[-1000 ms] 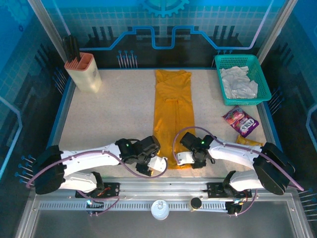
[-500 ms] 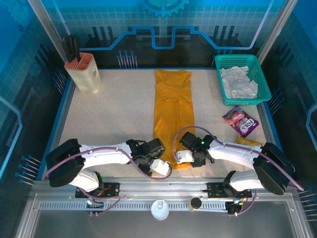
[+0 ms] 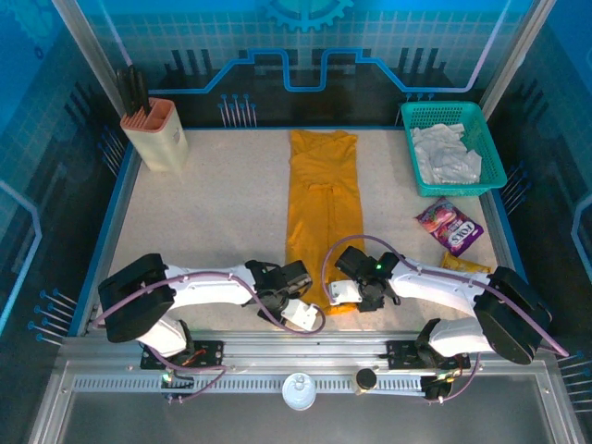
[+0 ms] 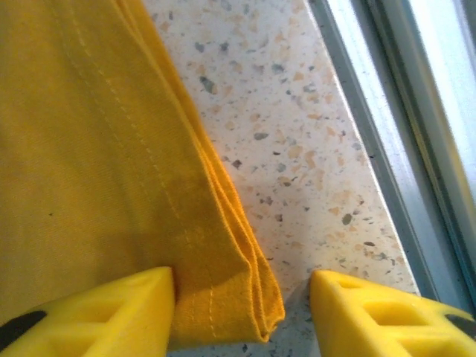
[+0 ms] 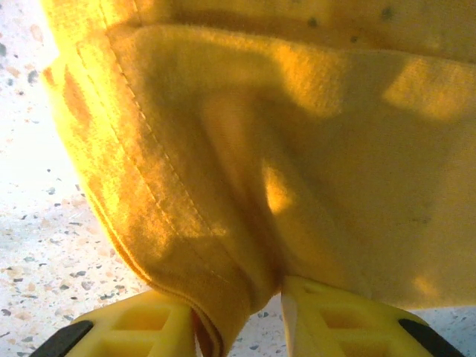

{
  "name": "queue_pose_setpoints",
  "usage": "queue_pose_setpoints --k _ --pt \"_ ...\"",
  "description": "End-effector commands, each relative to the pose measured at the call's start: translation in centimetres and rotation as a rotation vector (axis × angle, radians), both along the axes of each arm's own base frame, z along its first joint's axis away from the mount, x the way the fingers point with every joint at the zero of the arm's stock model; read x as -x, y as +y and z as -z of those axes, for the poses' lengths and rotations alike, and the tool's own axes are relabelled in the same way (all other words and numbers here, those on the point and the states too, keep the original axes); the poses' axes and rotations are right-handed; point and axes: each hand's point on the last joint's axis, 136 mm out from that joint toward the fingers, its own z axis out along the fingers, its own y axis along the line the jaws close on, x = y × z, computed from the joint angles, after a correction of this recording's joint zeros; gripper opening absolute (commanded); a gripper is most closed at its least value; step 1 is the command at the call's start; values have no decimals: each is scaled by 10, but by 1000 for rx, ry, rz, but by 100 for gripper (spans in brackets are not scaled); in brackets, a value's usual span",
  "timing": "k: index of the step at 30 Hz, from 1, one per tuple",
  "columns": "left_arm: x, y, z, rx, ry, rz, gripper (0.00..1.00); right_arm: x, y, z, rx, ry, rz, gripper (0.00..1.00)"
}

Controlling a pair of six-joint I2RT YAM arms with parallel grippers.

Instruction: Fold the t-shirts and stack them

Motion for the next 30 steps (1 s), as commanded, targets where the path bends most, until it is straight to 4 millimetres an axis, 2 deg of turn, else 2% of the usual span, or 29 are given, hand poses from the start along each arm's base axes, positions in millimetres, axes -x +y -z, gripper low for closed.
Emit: queue_pose_setpoints --k 1,6,8,9,16,20,25,27,30 --pt "-23 -4 15 -14 -94 -25 37 1 1 -1 -1 -1 -2 33" --pt "-29 -4 12 -17 -119 -35 1 -1 2 -4 -3 -14 -2 22" --pt "-29 -5 8 -10 -122 -43 0 -3 3 -8 -7 -34 -7 10" --pt "-28 -5 5 -1 -123 -45 0 -3 4 -11 -8 -47 -11 0" --pt "-23 -7 -31 82 -164 -69 0 3 12 -43 -90 -158 -58 0" --pt "-14 -6 -48 106 -189 -106 0 21 10 -60 -127 -152 -69 0" --pt "-7 -9 -70 170 -216 -179 0 46 -1 -68 -113 -89 -47 0" --pt "-12 -12 -84 216 -242 -222 0 41 -3 -72 -111 -125 -30 0" --pt "-33 -14 -109 286 -353 -287 0 19 -2 -85 -122 -241 15 0"
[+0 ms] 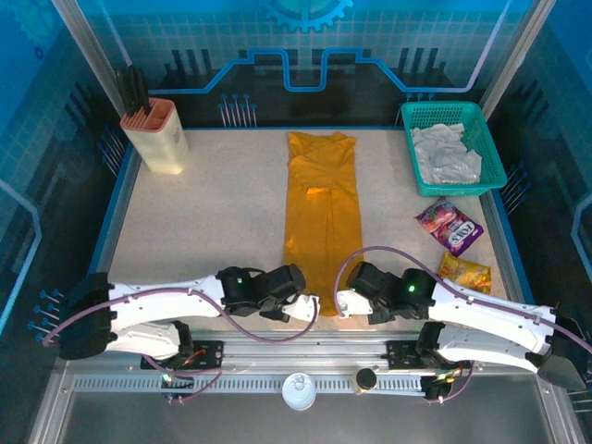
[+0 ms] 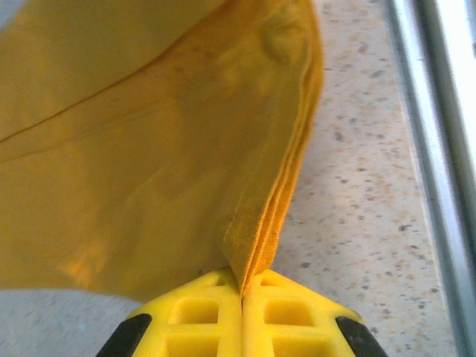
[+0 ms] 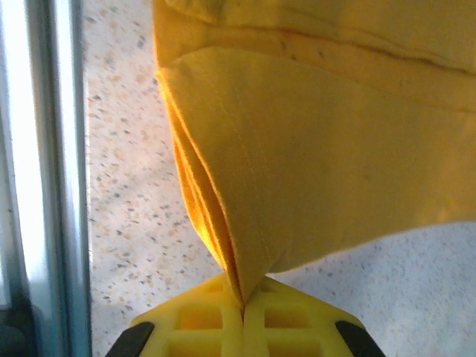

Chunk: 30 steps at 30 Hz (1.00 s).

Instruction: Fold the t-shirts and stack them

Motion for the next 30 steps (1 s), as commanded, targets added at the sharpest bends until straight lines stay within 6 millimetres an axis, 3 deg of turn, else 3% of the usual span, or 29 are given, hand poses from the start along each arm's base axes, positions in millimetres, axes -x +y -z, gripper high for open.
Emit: queue_pose_setpoints --k 1,6,13,17,19,20,23,30 --pt "-28 3 -32 85 -131 -140 0 -23 -2 -24 -27 -115 98 0" --pt "-71 3 -62 196 -212 -284 0 -72 18 -60 -189 -267 210 0" --pt "-149 15 -70 253 -253 -449 0 -145 27 -100 -393 -390 346 0" --pt "-192 19 -75 261 -266 -487 0 -183 20 -99 -384 -396 404 0" --pt "-211 19 -74 257 -261 -499 0 -198 14 -88 -361 -389 430 0" --pt "-221 20 -71 250 -257 -505 0 -211 15 -96 -378 -400 446 0" --pt "-246 23 -61 234 -252 -522 0 -232 11 -86 -386 -379 490 0" --pt "-276 17 -29 194 -218 -524 0 -273 2 -55 -338 -359 575 0"
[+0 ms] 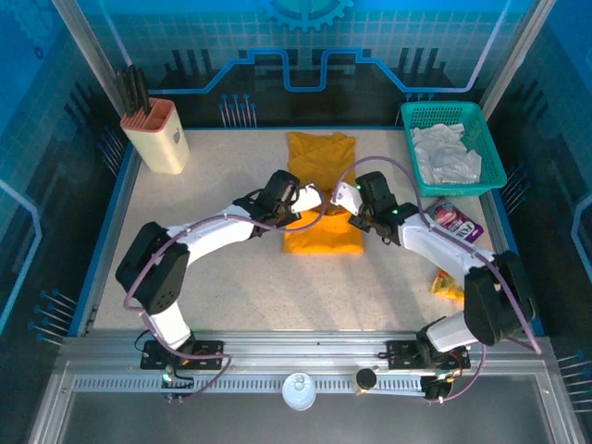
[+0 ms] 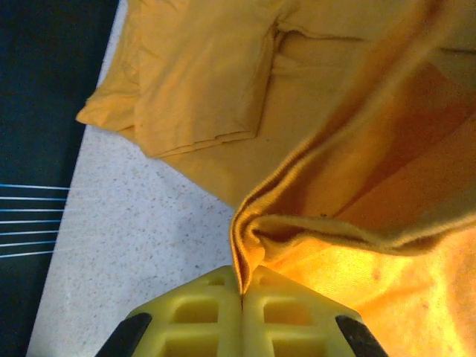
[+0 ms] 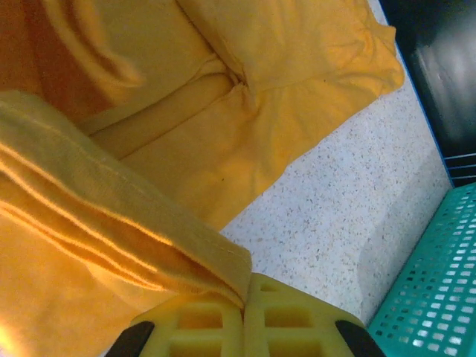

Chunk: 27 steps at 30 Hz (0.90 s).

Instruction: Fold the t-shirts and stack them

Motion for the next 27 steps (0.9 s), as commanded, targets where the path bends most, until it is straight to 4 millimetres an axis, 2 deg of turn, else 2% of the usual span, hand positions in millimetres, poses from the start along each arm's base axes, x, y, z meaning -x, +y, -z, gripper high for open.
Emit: queue_pose_setpoints --k 1,9,19,24,25,26,27 --pt "-15 -11 1 19 -7 38 0 -27 2 -4 -30 -42 34 0" --pt "-35 -18 28 6 10 44 0 -56 -4 28 -13 -9 127 0" --pt "-59 -6 51 -22 22 -8 0 -73 -18 67 3 69 275 0" --pt "-64 2 62 -49 34 -38 39 -79 -25 79 1 87 355 0" --pt "-65 2 62 -49 31 -42 44 -81 -25 79 0 83 364 0" --pt "-66 3 62 -49 28 -43 48 -82 -25 79 -10 73 372 7" --pt "-66 2 60 -43 22 -45 49 -85 -26 78 -24 58 385 21"
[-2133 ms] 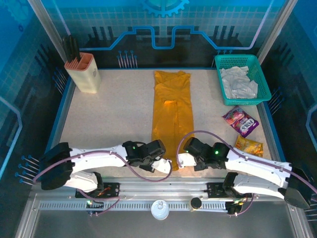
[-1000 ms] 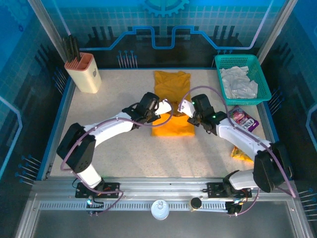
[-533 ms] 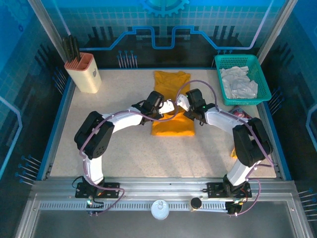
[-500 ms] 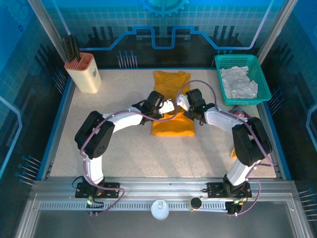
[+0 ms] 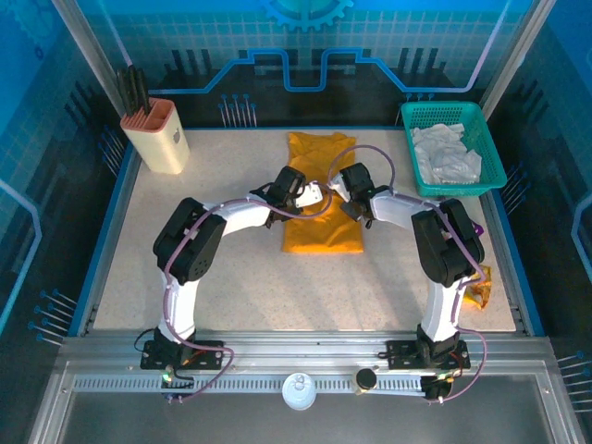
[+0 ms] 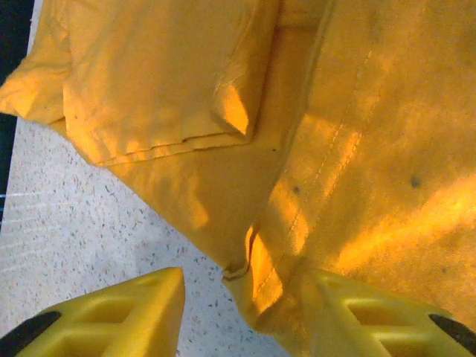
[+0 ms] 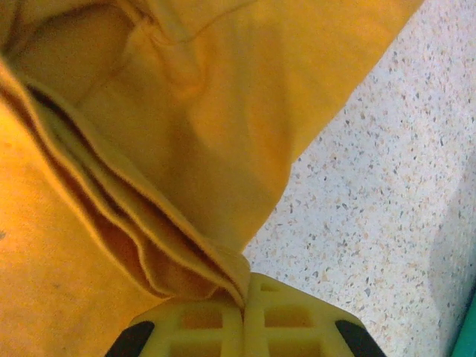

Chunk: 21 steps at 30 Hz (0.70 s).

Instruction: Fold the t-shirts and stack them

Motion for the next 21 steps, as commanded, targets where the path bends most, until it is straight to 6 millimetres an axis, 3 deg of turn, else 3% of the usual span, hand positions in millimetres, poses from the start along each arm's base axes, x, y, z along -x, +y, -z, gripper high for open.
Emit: queue_pose_setpoints --k 1,3,5,10,13,15,17,21 --pt "-11 -2 -11 19 -41 -11 50 -14 -7 -8 -39 -65 86 31" --pt "-13 -3 -21 42 -72 -15 57 -17 -6 -16 -66 -106 99 44" --pt "-17 -4 -37 64 -112 -21 63 -20 -7 -27 -87 -144 108 50" --pt "-22 -3 -93 128 -262 -32 81 -17 -11 -65 -135 -224 93 55" --pt "-16 1 -131 174 -348 -23 96 -3 -8 -90 -169 -260 1 57" --pt "-3 2 -152 204 -386 28 99 14 0 -103 -166 -271 -138 58" --pt "20 -3 -159 211 -389 144 99 35 8 -110 -129 -263 -298 60" --pt "77 -8 -138 119 -296 427 99 92 21 -95 -26 -115 -654 62"
